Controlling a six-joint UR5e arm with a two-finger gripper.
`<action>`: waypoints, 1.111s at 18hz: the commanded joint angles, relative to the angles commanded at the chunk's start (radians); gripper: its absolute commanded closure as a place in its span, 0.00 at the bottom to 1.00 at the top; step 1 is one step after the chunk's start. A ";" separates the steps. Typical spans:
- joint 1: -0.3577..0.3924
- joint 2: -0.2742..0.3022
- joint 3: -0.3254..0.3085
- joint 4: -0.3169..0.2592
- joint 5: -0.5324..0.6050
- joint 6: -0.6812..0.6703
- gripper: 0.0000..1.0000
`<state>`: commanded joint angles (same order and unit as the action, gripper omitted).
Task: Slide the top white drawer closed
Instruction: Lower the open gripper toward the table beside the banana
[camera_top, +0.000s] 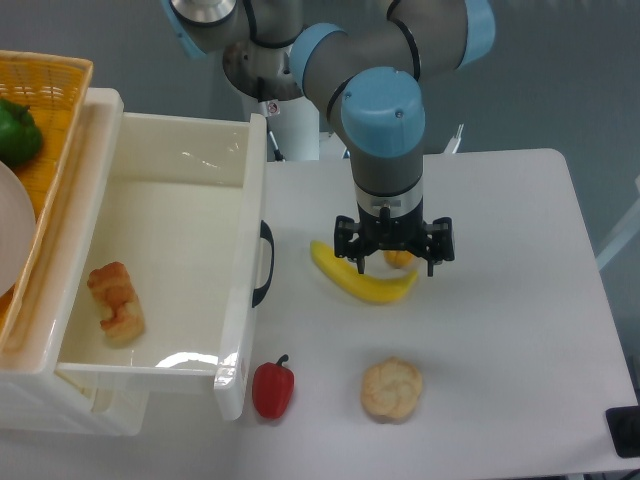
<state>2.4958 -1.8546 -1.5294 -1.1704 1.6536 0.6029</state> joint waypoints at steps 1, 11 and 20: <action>0.002 0.000 0.000 0.002 0.000 0.002 0.00; 0.012 -0.021 -0.023 0.005 0.011 -0.012 0.00; 0.020 -0.041 -0.084 0.005 0.031 -0.056 0.00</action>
<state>2.5157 -1.8960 -1.6137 -1.1658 1.6843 0.5464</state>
